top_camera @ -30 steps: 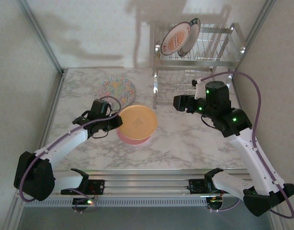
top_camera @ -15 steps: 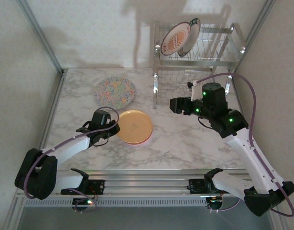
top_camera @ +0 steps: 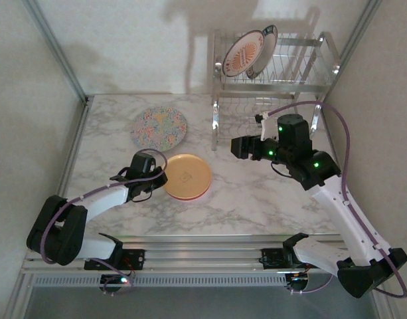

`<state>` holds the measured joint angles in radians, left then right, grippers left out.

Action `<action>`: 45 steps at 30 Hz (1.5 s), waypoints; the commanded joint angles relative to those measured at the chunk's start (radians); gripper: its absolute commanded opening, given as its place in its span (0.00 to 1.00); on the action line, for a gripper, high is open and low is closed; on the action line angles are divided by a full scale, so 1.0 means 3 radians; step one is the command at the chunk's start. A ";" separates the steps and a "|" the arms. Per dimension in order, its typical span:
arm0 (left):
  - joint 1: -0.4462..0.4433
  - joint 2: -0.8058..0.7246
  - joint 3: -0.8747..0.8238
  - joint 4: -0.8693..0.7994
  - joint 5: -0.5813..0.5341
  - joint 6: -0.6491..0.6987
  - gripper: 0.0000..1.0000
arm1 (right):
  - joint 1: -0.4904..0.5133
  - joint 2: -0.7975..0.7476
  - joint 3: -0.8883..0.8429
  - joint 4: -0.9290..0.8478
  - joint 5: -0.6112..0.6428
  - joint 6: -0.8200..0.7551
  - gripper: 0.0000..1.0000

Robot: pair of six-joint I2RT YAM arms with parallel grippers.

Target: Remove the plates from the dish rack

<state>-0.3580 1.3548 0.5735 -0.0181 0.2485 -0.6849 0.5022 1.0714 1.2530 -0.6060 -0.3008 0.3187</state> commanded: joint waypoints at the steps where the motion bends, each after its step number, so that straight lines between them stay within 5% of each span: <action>1: 0.0007 0.0047 0.0086 0.0136 -0.0045 0.0034 0.04 | 0.0025 0.0013 0.0004 0.0020 -0.0054 0.0026 0.73; 18: -0.0066 0.0165 0.0296 -0.0007 -0.0130 0.0115 0.25 | 0.0026 0.0062 0.0037 0.0026 -0.0033 0.0026 0.74; 23: -0.0100 0.0120 0.0460 -0.0286 -0.0236 0.0143 0.41 | 0.0024 0.0065 0.0095 -0.0009 0.0106 -0.0024 0.74; 33: -0.0182 0.0157 0.0853 -0.0881 -0.0519 0.0275 0.75 | 0.0032 -0.0013 0.0443 -0.0156 0.1512 -0.0172 0.74; 41: -0.0236 0.0013 0.1116 -0.1099 -0.0780 0.0258 0.86 | 0.0028 0.0360 0.1082 -0.0176 0.2515 -0.0412 0.75; 45: -0.0259 -0.0141 0.1392 -0.1132 -0.0886 0.0238 0.86 | -0.0063 0.0717 0.1551 -0.0135 0.2610 -0.0424 0.74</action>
<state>-0.4248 1.3739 0.9161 -0.3305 0.0429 -0.6132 0.4984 1.2304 1.6417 -0.6548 0.3927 0.2176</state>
